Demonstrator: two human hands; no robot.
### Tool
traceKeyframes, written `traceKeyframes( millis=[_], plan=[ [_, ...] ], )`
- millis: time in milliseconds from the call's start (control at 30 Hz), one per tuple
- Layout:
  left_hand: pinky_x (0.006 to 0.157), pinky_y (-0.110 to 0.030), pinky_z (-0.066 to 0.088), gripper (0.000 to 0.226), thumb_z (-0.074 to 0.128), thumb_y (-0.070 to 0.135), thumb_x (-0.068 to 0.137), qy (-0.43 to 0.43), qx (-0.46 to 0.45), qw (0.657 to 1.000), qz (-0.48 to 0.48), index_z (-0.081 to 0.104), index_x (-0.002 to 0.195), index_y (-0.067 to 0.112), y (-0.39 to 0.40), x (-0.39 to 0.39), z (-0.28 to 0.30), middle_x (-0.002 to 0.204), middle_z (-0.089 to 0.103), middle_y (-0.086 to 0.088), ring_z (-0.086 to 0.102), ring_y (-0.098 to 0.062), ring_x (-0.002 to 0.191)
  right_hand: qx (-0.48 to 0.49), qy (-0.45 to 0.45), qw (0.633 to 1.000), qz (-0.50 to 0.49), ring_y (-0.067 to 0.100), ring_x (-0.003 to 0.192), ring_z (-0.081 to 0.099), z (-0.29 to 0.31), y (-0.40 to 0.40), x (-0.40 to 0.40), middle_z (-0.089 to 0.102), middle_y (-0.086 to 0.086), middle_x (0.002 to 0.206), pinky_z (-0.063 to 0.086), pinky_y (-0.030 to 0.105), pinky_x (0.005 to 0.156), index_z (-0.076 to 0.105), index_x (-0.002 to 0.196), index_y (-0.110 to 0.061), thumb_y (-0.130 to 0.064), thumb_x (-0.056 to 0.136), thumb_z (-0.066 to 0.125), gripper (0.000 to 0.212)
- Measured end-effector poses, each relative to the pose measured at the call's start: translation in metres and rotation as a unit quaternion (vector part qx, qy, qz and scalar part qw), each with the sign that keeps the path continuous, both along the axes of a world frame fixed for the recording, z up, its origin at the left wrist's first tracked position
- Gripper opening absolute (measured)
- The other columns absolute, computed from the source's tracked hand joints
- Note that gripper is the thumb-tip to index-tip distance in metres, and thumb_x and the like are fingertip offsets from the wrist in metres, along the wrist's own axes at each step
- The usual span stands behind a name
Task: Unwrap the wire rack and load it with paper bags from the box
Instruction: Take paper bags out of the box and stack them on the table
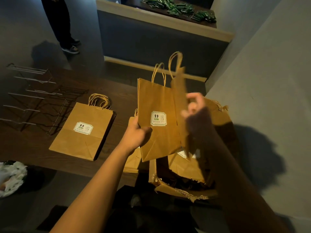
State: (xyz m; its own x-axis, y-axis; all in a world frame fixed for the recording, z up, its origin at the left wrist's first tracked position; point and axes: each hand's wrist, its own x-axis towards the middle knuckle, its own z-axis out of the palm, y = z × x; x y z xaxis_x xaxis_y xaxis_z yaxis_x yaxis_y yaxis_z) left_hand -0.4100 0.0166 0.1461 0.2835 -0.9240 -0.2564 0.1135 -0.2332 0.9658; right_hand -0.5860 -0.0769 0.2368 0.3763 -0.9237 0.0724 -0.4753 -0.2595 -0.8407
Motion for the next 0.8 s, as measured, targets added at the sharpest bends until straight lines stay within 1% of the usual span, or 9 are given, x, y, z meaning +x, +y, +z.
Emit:
traceKeyframes(
  millis=[133, 200, 267, 333, 400, 467, 567, 667, 800],
  plan=[
    [0.101, -0.046, 0.053, 0.027, 0.044, 0.018, 0.108, 0.07, 0.011, 0.997, 0.034, 0.066, 0.122, 0.026, 0.006, -0.005, -0.015, 0.116, 0.074, -0.004, 0.069, -0.027, 0.112, 0.119, 0.037, 0.99, 0.069, 0.004, 0.054, 0.054, -0.054, 0.035, 0.065, 0.057, -0.005, 0.069, 0.046, 0.017, 0.052, 0.041, 0.132, -0.028, -0.019, 0.091, 0.073, 0.053],
    [0.097, -0.05, 0.057, 0.032, 0.038, 0.032, 0.111, 0.082, 0.025, 0.994, 0.067, 0.068, 0.12, 0.027, 0.013, -0.003, -0.023, 0.113, 0.075, -0.008, 0.069, -0.031, 0.112, 0.195, -0.017, 0.979, 0.052, 0.008, 0.057, 0.051, -0.079, 0.046, 0.082, 0.052, -0.004, 0.07, 0.047, 0.024, 0.052, 0.042, 0.133, -0.031, -0.028, 0.093, 0.07, 0.049],
    [0.087, -0.038, 0.06, 0.047, 0.027, 0.054, 0.109, 0.109, 0.044, 0.989, 0.095, 0.064, 0.126, 0.03, 0.022, 0.003, -0.029, 0.112, 0.076, -0.003, 0.072, -0.021, 0.108, 0.28, -0.096, 0.955, 0.013, 0.01, 0.054, 0.048, -0.091, 0.046, 0.087, 0.051, -0.001, 0.073, 0.044, 0.026, 0.05, 0.044, 0.135, -0.029, -0.028, 0.097, 0.065, 0.042],
    [0.093, -0.039, 0.057, 0.063, 0.027, 0.07, 0.096, 0.15, 0.056, 0.982, 0.098, 0.059, 0.134, 0.03, 0.029, 0.009, -0.039, 0.117, 0.075, -0.002, 0.071, -0.019, 0.109, 0.346, -0.167, 0.923, -0.012, 0.01, 0.053, 0.045, -0.094, 0.042, 0.087, 0.05, 0.001, 0.073, 0.043, 0.027, 0.049, 0.045, 0.136, -0.027, -0.019, 0.101, 0.057, 0.038],
    [0.099, -0.043, 0.055, 0.059, 0.047, 0.062, 0.094, 0.158, 0.046, 0.983, 0.081, 0.056, 0.139, 0.025, 0.032, 0.01, -0.047, 0.125, 0.072, -0.005, 0.069, -0.023, 0.116, 0.386, -0.228, 0.894, -0.019, 0.012, 0.056, 0.046, -0.095, 0.04, 0.086, 0.051, 0.005, 0.079, 0.043, 0.028, 0.051, 0.048, 0.134, -0.025, -0.01, 0.101, 0.052, 0.036],
    [0.091, -0.037, 0.058, 0.046, 0.063, 0.034, 0.098, 0.157, 0.032, 0.985, 0.067, 0.053, 0.14, 0.018, 0.033, 0.008, -0.053, 0.125, 0.071, -0.008, 0.07, -0.024, 0.112, 0.401, -0.262, 0.878, -0.008, 0.015, 0.062, 0.049, -0.096, 0.04, 0.084, 0.053, 0.009, 0.088, 0.043, 0.03, 0.055, 0.052, 0.13, -0.023, -0.009, 0.102, 0.051, 0.031],
    [0.081, -0.035, 0.059, 0.036, 0.056, 0.009, 0.104, 0.162, 0.06, 0.979, 0.11, 0.052, 0.138, 0.019, 0.03, 0.012, -0.054, 0.12, 0.072, -0.007, 0.072, -0.02, 0.101, 0.297, -0.194, 0.935, -0.006, 0.015, 0.075, 0.057, -0.097, 0.029, 0.063, 0.062, 0.008, 0.101, 0.049, 0.029, 0.061, 0.061, 0.124, -0.024, -0.013, 0.101, 0.055, 0.026],
    [0.097, -0.046, 0.055, 0.029, 0.054, 0.011, 0.105, 0.136, 0.088, 0.977, 0.14, 0.054, 0.131, 0.025, 0.029, 0.028, -0.055, 0.124, 0.071, -0.003, 0.069, -0.022, 0.111, 0.2, -0.104, 0.965, -0.132, 0.017, 0.081, 0.061, -0.103, -0.002, 0.025, 0.065, 0.004, 0.1, 0.051, 0.027, 0.064, 0.064, 0.115, -0.019, -0.014, 0.1, 0.054, 0.019],
    [0.106, -0.054, 0.05, 0.029, 0.054, 0.021, 0.103, 0.11, 0.09, 0.98, 0.138, 0.058, 0.131, 0.029, 0.032, 0.049, -0.069, 0.126, 0.072, 0.001, 0.067, -0.022, 0.119, 0.272, -0.07, 0.904, -0.323, 0.02, 0.082, 0.057, -0.128, -0.032, -0.042, 0.06, 0.007, 0.096, 0.045, 0.03, 0.062, 0.06, 0.119, -0.011, -0.018, 0.101, 0.049, 0.022]
  ],
)
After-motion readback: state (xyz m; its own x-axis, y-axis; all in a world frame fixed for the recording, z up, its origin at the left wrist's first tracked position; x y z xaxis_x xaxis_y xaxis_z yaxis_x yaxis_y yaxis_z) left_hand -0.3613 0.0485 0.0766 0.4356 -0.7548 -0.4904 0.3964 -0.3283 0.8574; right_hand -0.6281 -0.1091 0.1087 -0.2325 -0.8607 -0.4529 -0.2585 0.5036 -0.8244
